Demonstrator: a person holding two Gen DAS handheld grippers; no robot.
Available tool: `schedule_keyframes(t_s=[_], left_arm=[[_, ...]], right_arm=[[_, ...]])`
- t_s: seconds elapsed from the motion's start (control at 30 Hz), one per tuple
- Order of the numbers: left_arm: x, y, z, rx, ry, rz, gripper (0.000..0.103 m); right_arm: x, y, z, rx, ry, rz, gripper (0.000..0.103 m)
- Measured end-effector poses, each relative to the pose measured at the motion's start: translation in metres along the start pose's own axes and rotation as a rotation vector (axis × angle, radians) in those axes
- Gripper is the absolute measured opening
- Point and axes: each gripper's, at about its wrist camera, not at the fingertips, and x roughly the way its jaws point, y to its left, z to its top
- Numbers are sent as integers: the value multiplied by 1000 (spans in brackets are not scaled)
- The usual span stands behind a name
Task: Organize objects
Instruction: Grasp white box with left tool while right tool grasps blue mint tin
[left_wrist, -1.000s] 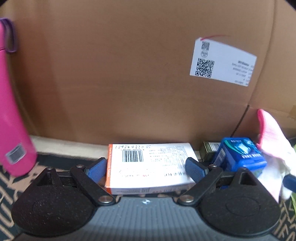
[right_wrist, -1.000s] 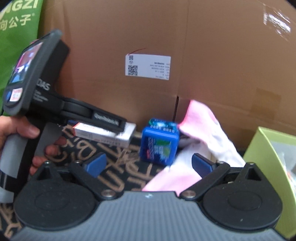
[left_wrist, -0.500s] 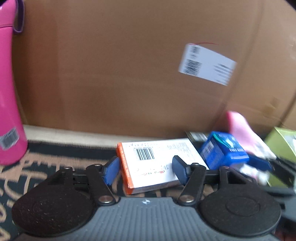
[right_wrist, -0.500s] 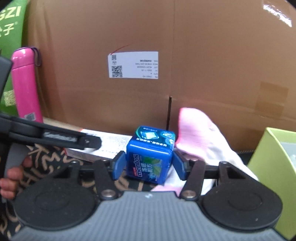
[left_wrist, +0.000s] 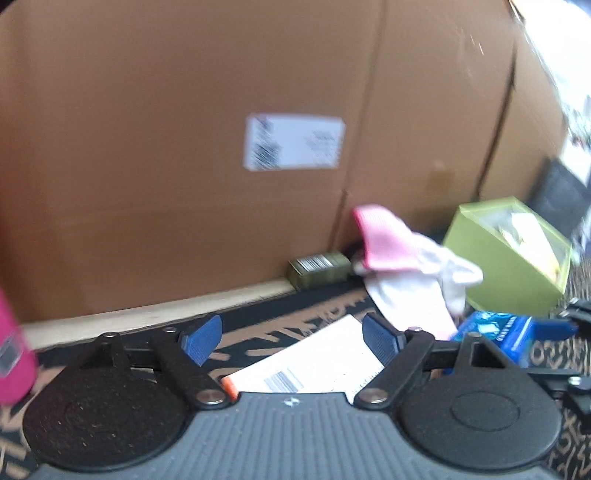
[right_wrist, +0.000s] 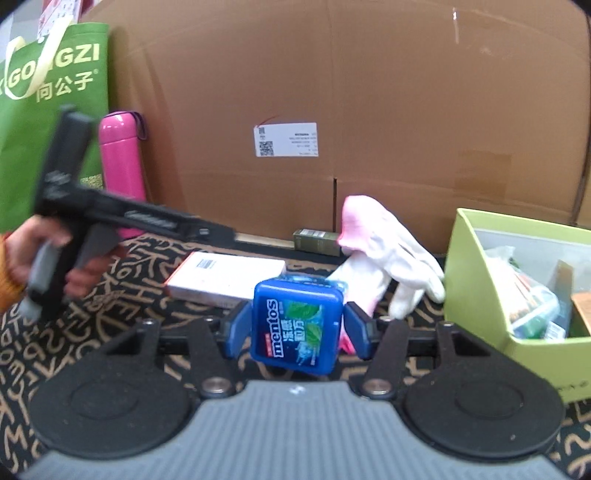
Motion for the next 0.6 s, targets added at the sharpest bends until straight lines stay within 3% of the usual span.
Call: schedule_keyframes(t_s=[0.07,0.13,0.27,0.3,0.33,0.37,0.47,0.53,0.6], left_arm=[[17,-2,0,21,90,-17,86],[20,-6,-7,-8,135,-49,86],[-6,-30,-31,-14,147,-158,86],[-11,-40,-38,9,144,-153,86],[-17,-51,-45,29,130,-112,86],[-22,-58,-50,29,107,-66,86],[-29,-72,-55,-9,66,40,84],[-23,-78,-52,-11,89,102,70],[-12,-82,-47,-4,110,142,69]], right_arm=[[-8,-1,-6,-4,1,-7,51],[-17,-5,-10,-4,11,-14,36],[-26,-13,-19,-19,30,-31,40],[-26,-13,-20,-29,29,-42,48],[-26,-12,-23,-31,26,-58,58],[-25,-11,-24,-30,25,-65,61],[-20,-6,-28,-2,35,-46,65],[-14,1,-28,-4,46,-46,69],[-10,5,-27,4,42,-51,69]])
